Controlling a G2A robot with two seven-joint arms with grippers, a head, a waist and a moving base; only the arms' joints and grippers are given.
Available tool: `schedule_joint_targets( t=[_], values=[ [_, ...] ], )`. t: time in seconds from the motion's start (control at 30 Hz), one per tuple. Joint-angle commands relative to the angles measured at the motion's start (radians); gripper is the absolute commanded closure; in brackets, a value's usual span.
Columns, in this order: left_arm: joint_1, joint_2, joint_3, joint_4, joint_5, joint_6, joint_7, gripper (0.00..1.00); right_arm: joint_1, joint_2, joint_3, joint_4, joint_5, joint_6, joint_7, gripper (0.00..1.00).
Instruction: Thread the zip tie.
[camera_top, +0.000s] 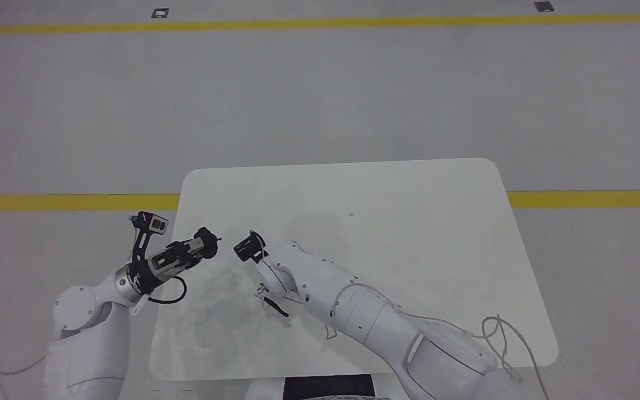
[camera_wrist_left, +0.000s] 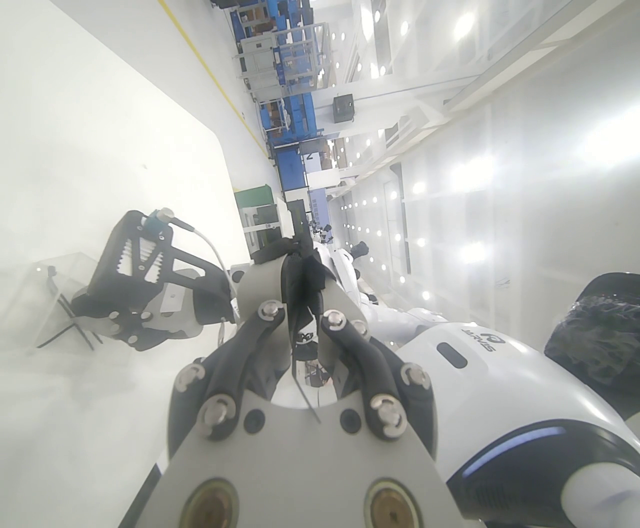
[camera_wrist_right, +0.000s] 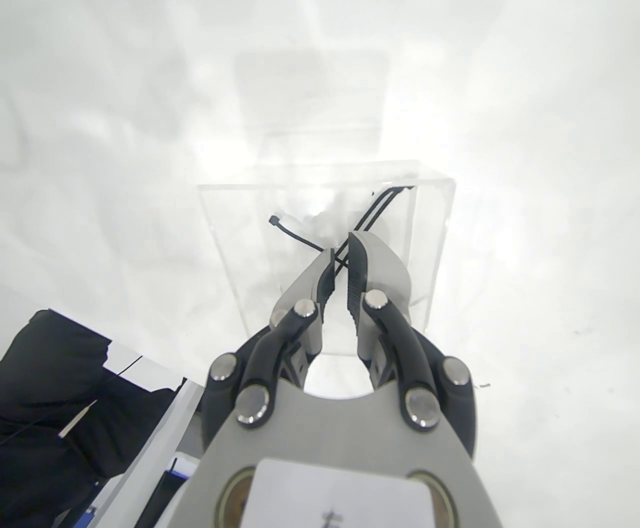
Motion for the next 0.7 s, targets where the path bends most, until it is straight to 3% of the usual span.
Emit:
schedule_joint_targets(
  t=[0.0,0.4,0.43,0.47,0.53,0.67],
  values=[
    [0.000,0.000,0.000,0.000,0.000,0.000,0.000,1.00,0.004,-0.006,-0.001,0.012,0.001,0.004,-0.001,1.00],
    [0.000,0.000,0.000,0.000,0.000,0.000,0.000,1.00,0.000,-0.016,0.012,-0.011,-0.034,0.040,0.009,1.00],
    [0.000,0.000,0.000,0.000,0.000,0.000,0.000,1.00,-0.003,-0.015,0.015,-0.015,-0.037,0.041,0.011,0.93],
    [0.000,0.000,0.000,0.000,0.000,0.000,0.000,1.00,-0.007,-0.013,0.020,-0.016,-0.039,0.041,0.010,0.75],
    [0.000,0.000,0.000,0.000,0.000,0.000,0.000,1.00,-0.011,-0.011,0.026,-0.014,-0.043,0.041,0.009,0.61],
    [0.000,0.000,0.000,0.000,0.000,0.000,0.000,1.00,-0.016,-0.012,0.033,-0.009,-0.053,0.040,0.009,0.64]
  ],
)
